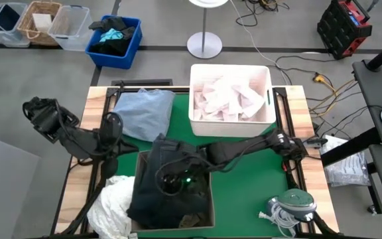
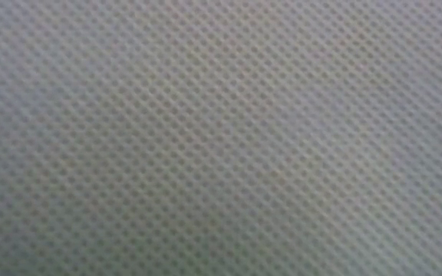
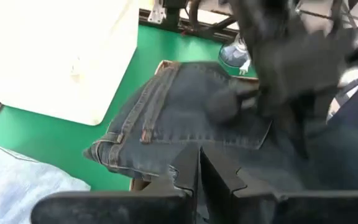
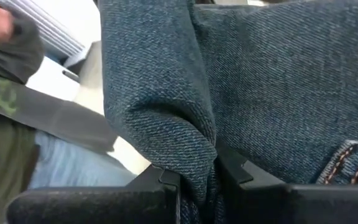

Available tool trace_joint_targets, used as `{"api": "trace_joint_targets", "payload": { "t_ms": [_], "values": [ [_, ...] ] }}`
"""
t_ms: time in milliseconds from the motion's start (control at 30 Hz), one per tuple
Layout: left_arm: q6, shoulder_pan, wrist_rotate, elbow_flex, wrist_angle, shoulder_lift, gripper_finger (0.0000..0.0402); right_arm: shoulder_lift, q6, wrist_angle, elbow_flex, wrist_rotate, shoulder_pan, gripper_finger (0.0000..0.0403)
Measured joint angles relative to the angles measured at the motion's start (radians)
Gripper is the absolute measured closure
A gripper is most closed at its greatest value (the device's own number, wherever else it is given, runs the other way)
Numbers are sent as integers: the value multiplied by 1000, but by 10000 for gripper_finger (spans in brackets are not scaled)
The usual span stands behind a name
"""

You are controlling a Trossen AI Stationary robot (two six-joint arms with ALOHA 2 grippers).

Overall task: Sort clothes
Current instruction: Put the blue pants into the gray laundry organizer

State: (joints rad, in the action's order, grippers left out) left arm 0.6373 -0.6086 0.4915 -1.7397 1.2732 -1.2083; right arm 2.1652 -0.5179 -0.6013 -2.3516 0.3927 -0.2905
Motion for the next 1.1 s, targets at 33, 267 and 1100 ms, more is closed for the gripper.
{"api": "trace_joint_targets", "payload": {
  "t_ms": [33, 267, 1100],
  "values": [
    [0, 0, 0, -1, 0, 0, 401, 13, -3, -4, 0, 5, 0, 366],
    [-30, -7, -1, -1, -1, -14, 402, 92, -24, -19, -2, 47, 0, 354],
    [-52, -53, -1, 0, -9, -36, 402, -163, 58, -228, -3, -232, -35, 189]
  ]
}}
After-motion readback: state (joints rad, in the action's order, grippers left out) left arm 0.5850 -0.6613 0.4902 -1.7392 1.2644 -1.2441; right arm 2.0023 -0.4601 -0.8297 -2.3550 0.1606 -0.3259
